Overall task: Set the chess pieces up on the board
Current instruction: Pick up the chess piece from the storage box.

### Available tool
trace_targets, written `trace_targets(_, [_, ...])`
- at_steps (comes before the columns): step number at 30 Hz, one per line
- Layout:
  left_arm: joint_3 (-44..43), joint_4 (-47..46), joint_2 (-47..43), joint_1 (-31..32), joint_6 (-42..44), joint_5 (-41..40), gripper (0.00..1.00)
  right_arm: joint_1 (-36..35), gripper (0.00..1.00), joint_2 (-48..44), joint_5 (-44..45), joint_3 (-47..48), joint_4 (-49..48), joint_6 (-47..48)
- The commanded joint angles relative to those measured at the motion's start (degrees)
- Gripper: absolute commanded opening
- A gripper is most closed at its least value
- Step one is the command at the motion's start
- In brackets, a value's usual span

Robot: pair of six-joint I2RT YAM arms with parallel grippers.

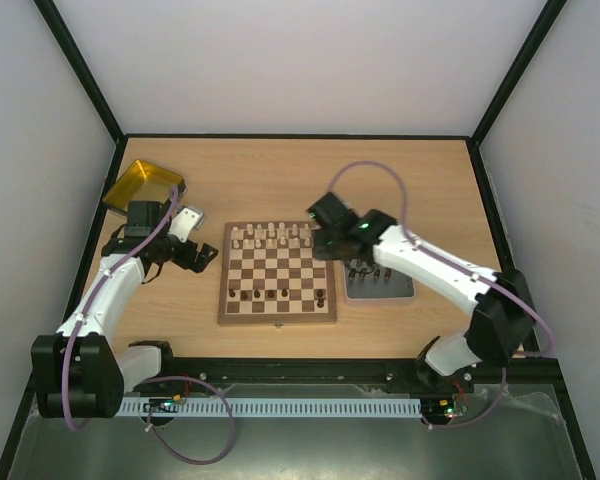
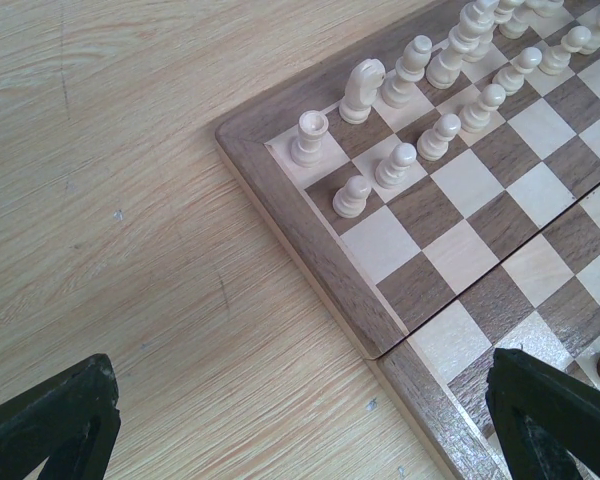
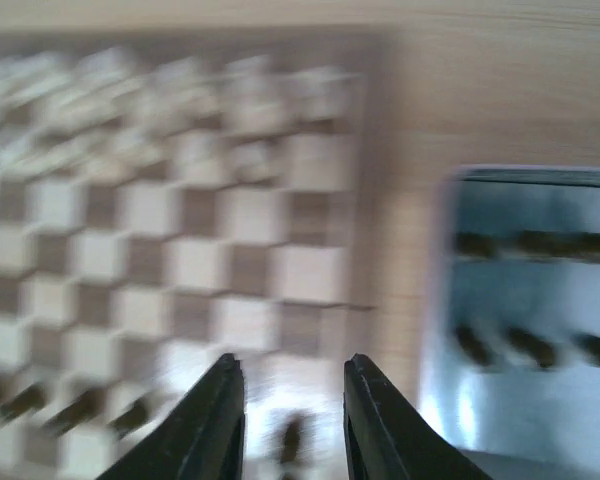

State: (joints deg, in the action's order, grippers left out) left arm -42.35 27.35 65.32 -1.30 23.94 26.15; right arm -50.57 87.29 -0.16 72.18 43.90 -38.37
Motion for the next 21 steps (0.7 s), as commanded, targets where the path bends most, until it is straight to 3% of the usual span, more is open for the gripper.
trace_targets(1, [0.4,-0.3,-0.5,0.2,-0.2,0.9,1.0,11.9,0.27,-5.5,0.1,-9.5,0.6,0.6])
trace_targets(8, [0.4,-0.4,0.1,0.7,-0.2,0.7,1.0,24.6,0.28,-8.3,-3.3,-16.3,-2.3,1.7])
trace_targets(21, [0.5,-0.3,-0.1,0.9,-0.1,0.8,1.0,29.3,0.26,-6.2,-7.4,-21.5,-6.8,-0.8])
